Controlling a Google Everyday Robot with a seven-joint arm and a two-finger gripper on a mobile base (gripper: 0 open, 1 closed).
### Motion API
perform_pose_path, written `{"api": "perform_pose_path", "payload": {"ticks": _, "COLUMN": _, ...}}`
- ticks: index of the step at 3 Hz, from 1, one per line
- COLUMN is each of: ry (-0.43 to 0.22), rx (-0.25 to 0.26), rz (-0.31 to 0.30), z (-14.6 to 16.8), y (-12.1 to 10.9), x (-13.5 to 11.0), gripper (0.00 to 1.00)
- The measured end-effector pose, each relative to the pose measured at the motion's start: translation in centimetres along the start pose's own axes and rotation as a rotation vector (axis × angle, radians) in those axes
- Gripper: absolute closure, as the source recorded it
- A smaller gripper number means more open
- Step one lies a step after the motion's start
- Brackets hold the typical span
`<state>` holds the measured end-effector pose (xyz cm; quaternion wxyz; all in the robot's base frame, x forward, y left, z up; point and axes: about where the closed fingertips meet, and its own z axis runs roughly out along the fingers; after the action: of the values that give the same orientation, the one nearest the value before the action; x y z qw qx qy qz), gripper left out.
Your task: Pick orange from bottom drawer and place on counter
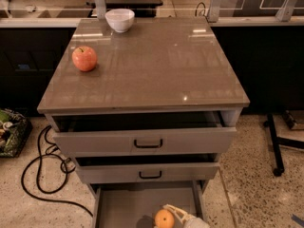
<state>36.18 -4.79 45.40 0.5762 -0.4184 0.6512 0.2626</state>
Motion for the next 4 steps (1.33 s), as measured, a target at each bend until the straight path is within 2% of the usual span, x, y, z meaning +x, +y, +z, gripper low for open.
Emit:
{"api": "perform_pose_path", "payload": {"ticks": 1, "ry": 0.001, "rx": 0.111, "rz": 0.051, "z": -2.1, "y": -3.3, "x": -1.0, "gripper": 1.00}}
{"api": "perform_pose_path", "payload": {"ticks": 2, "ry": 0.020, "rx": 0.198, "rz": 0.044, "z": -4.0, "y": -6.4, "x": -2.6, "gripper": 1.00}}
{"api": "perform_pose_path", "payload": {"ticks": 3, "ry": 0.088, "rx": 0.301, "rz": 0.031, "z": -6.3, "y": -9.2, "x": -4.4, "gripper": 1.00}}
{"api": "perform_pose_path", "payload": {"ticks": 4, "ry": 0.088, "rx": 0.301, "rz": 0.031, "z": -6.3, "y": -9.2, "x": -4.4, "gripper": 1.00}}
